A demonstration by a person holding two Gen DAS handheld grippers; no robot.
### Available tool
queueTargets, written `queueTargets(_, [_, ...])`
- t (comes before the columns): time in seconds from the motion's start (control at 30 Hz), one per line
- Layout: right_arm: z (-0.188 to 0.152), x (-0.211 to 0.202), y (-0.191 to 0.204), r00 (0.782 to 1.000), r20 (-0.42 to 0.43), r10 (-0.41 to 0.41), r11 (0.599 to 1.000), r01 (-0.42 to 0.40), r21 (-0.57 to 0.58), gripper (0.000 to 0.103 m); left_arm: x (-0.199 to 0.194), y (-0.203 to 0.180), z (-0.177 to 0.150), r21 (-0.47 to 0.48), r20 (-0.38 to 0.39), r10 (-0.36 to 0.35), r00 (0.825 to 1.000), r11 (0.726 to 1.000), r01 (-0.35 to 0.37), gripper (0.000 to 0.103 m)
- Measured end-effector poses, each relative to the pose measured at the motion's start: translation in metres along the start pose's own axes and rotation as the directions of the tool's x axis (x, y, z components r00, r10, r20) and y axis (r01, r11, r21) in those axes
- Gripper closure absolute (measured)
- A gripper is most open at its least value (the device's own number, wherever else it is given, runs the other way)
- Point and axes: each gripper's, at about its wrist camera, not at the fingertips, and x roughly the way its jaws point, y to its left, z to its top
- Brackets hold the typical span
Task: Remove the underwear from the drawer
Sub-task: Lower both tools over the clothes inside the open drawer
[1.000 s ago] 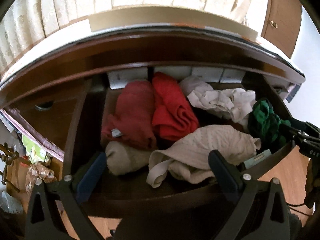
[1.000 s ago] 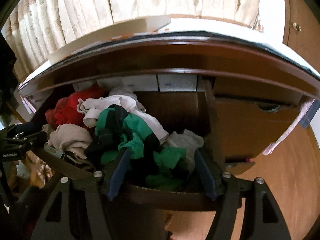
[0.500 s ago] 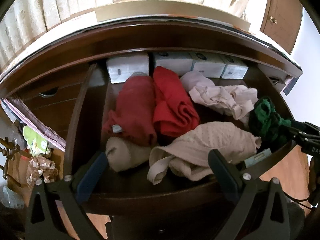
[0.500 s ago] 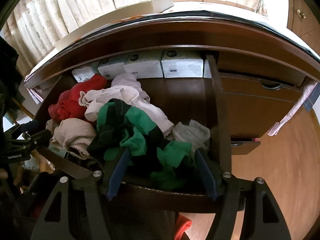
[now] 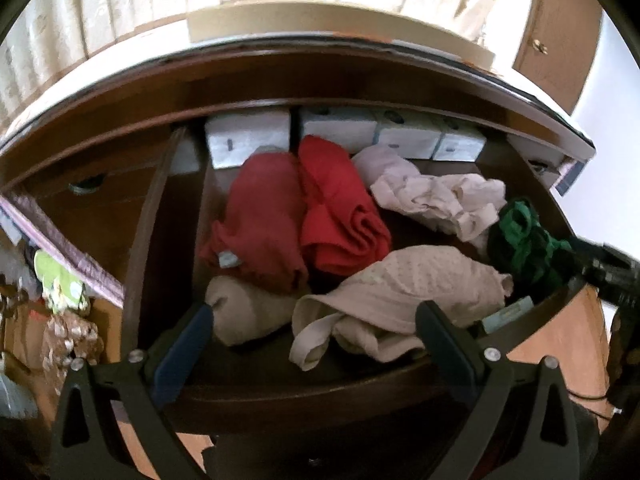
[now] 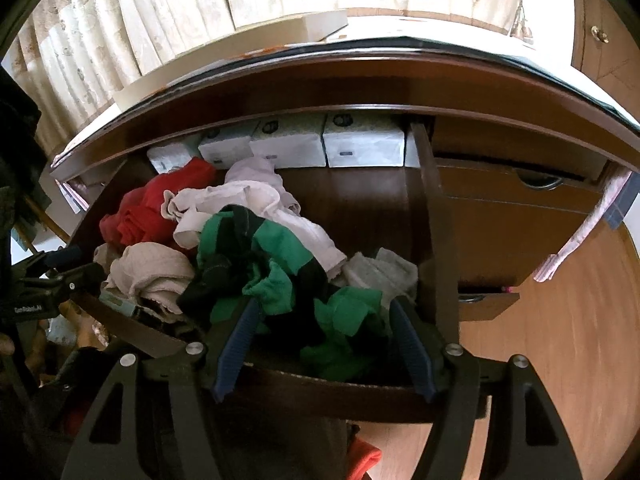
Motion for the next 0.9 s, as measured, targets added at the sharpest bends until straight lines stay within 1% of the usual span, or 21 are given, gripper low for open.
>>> queueTargets(0.13, [0.015, -0.021, -0.005, 0.994, 0.096, 0.049, 0.998, -0.053, 0.037, 0.033, -0.016, -0.005, 0.008, 0.051, 0.069, -0.004, 0.998, 0.999, 0.0, 0.0])
queueTargets(0.23, [0.03, -0.028, -0.007, 0.991, 0.121, 0.06, 0.996, -0.066, 0.054, 0.033, -0.026, -0.006, 0.02, 0.07, 0.11, -0.005, 0.994, 0.998, -0.002, 0.0])
queueTargets(0.3, [0.04, -0.027, -0.007, 0.99, 0.112, 0.087, 0.993, -0.095, 0.066, 0.033, -0.029, -0.005, 0.03, 0.081, 0.124, -0.007, 0.992, 0.997, -0.004, 0.0])
queueTargets(0.37, [0.045, -0.025, -0.006, 0.989, 0.1, 0.111, 0.99, -0.118, 0.074, 0.033, -0.029, -0.003, 0.038, 0.078, 0.117, -0.016, 0.993, 0.997, 0.007, 0.0])
queueTargets(0.4, [0.047, -0.021, -0.005, 0.989, 0.087, 0.118, 0.99, -0.125, 0.072, 0.033, -0.027, -0.001, 0.042, 0.069, 0.109, -0.031, 0.994, 0.997, 0.023, 0.0])
queueTargets(0.5, [0.049, -0.012, 0.004, 0.992, 0.054, 0.116, 0.992, -0.119, 0.051, 0.033, -0.021, 0.004, 0.052, 0.046, 0.093, -0.039, 0.995, 0.998, 0.035, 0.0])
queueTargets(0.63, [0.05, -0.002, 0.01, 0.993, 0.025, 0.119, 0.992, -0.12, 0.03, 0.033, -0.01, 0.011, 0.056, 0.024, 0.043, -0.044, 0.998, 0.999, 0.043, 0.0])
queueTargets(0.8, [0.053, 0.011, 0.017, 0.992, -0.041, 0.119, 0.993, -0.118, 0.025, 0.033, -0.002, 0.014, 0.057, 0.046, 0.03, -0.013, 0.999, 0.999, 0.012, 0.0])
queueTargets(0.9, [0.056, 0.015, 0.021, 0.991, -0.054, 0.121, 0.993, -0.12, 0.022, 0.033, 0.005, 0.015, 0.061, 0.038, 0.018, -0.014, 1.0, 0.999, 0.013, 0.0])
